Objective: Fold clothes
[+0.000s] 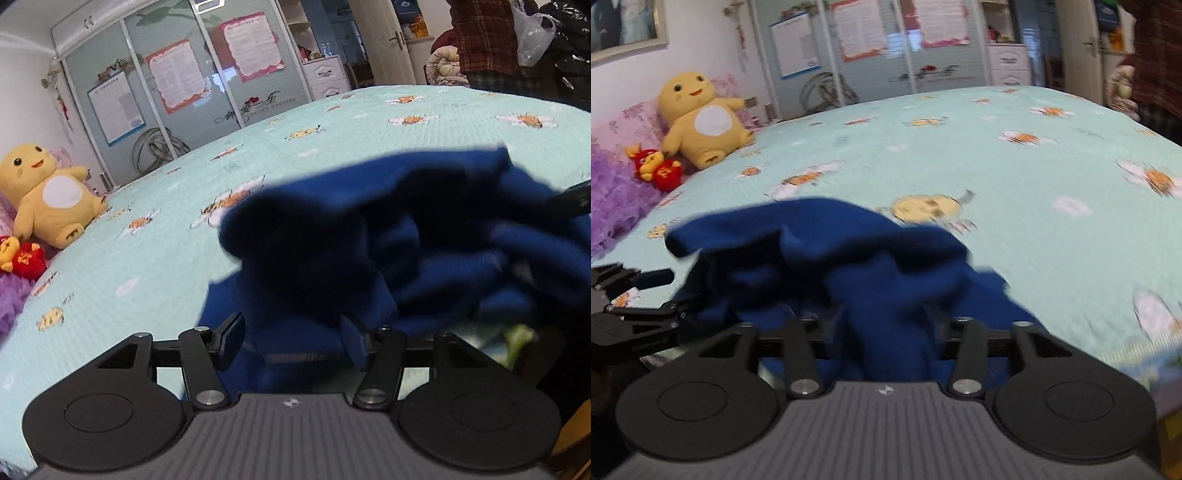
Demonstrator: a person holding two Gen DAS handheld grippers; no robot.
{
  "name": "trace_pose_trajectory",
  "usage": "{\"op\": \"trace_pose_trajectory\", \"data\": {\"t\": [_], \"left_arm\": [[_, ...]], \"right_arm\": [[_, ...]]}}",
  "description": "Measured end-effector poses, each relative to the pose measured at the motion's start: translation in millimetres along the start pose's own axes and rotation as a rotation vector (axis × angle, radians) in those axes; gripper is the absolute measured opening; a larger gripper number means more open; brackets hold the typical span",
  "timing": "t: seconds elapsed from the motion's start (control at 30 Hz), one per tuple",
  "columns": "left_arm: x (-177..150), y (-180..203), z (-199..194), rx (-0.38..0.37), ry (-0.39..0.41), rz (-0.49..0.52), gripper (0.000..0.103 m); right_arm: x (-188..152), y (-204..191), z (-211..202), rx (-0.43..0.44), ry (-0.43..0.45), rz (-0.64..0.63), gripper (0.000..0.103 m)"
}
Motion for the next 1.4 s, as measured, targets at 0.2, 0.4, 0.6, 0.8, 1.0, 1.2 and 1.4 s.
{"op": "trace_pose_trajectory", "data": {"t": [0.2,0.4,0.6,0.8,1.0,1.2,1.4], "left_arm": [[-5,9,13,0.035,0.017,-0.043,0.065],[-3,5,9,0.065,0.065,-0.069,0.067],[-4,-6,5,0.077,0.091,-0.111,0.067],[-7,-4,2,0.084,0.101,-0.109,0.067],[-6,0,3,0.089,0.106,-0.110,0.067],[-6,1,4,0.095,0.100,-0.103,0.068],[-9,0,3,0.095,0.100,-0.089,0.069]], "right_arm": [[-18,9,16,-0.053,-0.070,-0.005,0.058],[31,-34,27,0.023,0.000,-0.071,0.008],[139,-105,7,0.148,0.244,-0.090,0.013],[82,-122,46,0.078,0.103,-0.174,0.048],[39,-134,39,0.047,0.051,-0.255,0.049],[34,-145,22,0.012,0.058,-0.316,0.055],[24,-141,25,-0.017,0.015,-0.311,0.056]]}}
Point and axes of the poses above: each gripper's, at about its wrist camera, not at the fingertips, and z roughly the way its jaws point, y to its right, x to its top, the point moved 8 cm from there along z, roughly the way its jaws point, and after that the axes turned 11 degrees about z, right-handed, at the moved point
